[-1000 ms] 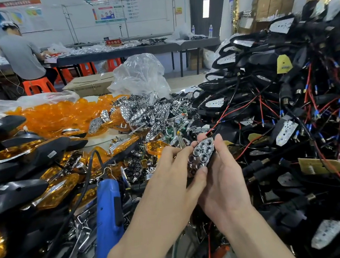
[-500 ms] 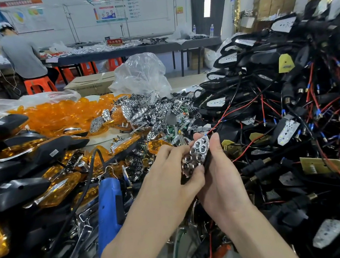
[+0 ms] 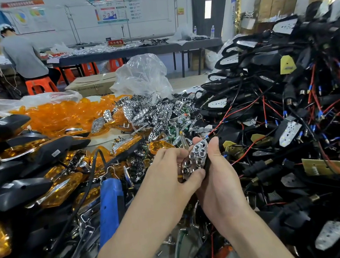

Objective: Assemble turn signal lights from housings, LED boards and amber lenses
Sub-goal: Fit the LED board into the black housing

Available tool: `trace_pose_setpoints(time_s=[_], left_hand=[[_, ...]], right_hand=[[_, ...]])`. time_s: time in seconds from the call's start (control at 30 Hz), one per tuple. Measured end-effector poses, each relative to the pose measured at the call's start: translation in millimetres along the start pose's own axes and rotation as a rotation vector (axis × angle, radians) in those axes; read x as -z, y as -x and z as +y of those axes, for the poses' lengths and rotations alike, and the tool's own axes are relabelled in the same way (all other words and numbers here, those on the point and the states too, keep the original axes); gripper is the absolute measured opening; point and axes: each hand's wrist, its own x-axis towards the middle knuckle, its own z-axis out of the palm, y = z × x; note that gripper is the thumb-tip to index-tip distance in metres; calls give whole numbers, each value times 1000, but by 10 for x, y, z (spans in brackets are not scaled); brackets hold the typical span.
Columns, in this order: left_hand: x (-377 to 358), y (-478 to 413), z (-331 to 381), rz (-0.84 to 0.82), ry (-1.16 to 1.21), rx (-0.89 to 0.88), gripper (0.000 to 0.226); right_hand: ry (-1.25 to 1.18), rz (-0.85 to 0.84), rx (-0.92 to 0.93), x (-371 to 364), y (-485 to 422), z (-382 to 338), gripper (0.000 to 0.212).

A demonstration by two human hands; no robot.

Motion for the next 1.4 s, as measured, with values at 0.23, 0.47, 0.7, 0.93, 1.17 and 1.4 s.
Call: trace_pose_setpoints(time_s=[0.23,0.47,0.7,0.93,1.17,1.4], left_hand=[[30,-2,-11,-12,66,49,36],[-44,-6,4,37,48,24,38],[-35,8,21,27,63,-4,35],[-10,8,-24,-13,96,3,38],[51,8,-64,-62,80,21,37],[27,11,-48,-33,83,57,37]], right_hand=[[-14,-2,-52,-15,1,-1,50],[-46,-40,-81,0,44,-75,59],[-85,-51,-107,-43,101,-131,57],[-97,-34,-143,-75,119,-131,51],[-98,-47,-141,-64,117,-44,51],[-114,-59,-132,-66,121,-21,47]])
